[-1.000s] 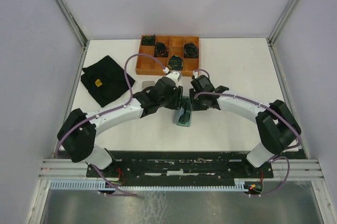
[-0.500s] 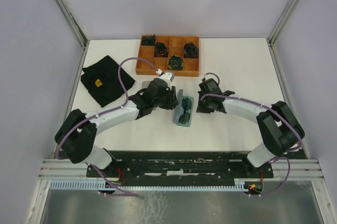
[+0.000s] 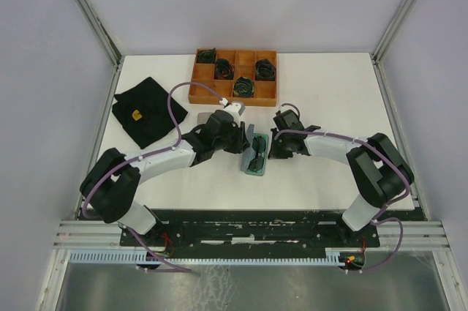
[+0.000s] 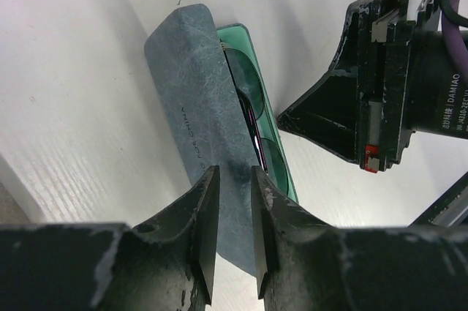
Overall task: Organize the sunglasses
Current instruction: Close the sunglasses case at the center of the board.
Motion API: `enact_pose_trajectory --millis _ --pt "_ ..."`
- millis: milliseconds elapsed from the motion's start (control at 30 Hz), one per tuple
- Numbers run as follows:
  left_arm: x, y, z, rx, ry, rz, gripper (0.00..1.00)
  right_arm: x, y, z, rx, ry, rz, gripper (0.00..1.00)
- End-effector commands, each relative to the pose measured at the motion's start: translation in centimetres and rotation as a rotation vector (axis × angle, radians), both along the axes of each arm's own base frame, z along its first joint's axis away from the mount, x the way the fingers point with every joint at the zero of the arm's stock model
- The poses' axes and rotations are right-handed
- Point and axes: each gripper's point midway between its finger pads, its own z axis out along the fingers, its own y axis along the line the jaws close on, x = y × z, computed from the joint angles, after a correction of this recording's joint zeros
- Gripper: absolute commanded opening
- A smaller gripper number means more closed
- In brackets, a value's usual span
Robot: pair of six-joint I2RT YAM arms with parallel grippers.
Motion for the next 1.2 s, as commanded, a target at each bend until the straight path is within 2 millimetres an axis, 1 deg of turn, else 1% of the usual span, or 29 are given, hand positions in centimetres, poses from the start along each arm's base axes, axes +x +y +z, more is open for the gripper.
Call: enact_pose_trajectory --millis 0,267,433,500,700,867,933,1033,1100,1167 --pt "0.2 -1.1 0.2 -0.051 0.004 -0.017 0.3 1.8 1.4 1.5 0.052 -0.047 0.002 0.13" --pt "-0.5 -1.6 -0.7 -0.06 0.038 -0.042 0.24 2.2 1.9 1.4 0.071 -0.045 0.012 0.13" --pt "-1.5 -2.2 -1.7 -0.048 0.063 -0.068 0.23 2.5 2.2 1.2 0.082 -0.044 0.013 0.13" --pt "-1.9 -2.8 -2.1 -0.045 0.069 -0.08 0.23 2.4 2.2 1.0 0.082 -0.041 0.012 0.13" --pt "-2.6 -4.1 -3.4 -0.035 0.092 -0.104 0.23 2.1 1.7 0.3 0.076 -0.034 -0.001 0.13" --pt "-2.6 -4.3 -4.2 -0.024 0.104 -0.105 0.23 2.0 0.9 -0.2 0.058 -0.026 -0.022 0.13" --pt "-2.5 -4.2 -3.8 -0.024 0.095 -0.098 0.23 1.9 0.1 -0.4 0.033 -0.03 -0.042 0.13" --pt "-2.1 -4.0 -2.7 -0.024 0.063 -0.081 0.25 1.7 -1.5 -0.2 -0.011 -0.044 -0.071 0.15" --pt "-1.7 -3.7 -1.6 -0.019 0.039 -0.072 0.27 1.6 -2.7 0.5 -0.044 -0.072 -0.089 0.17" --pt "-1.5 -3.5 -0.5 -0.025 0.014 -0.064 0.28 1.5 -3.4 1.1 -0.063 -0.094 -0.094 0.19"
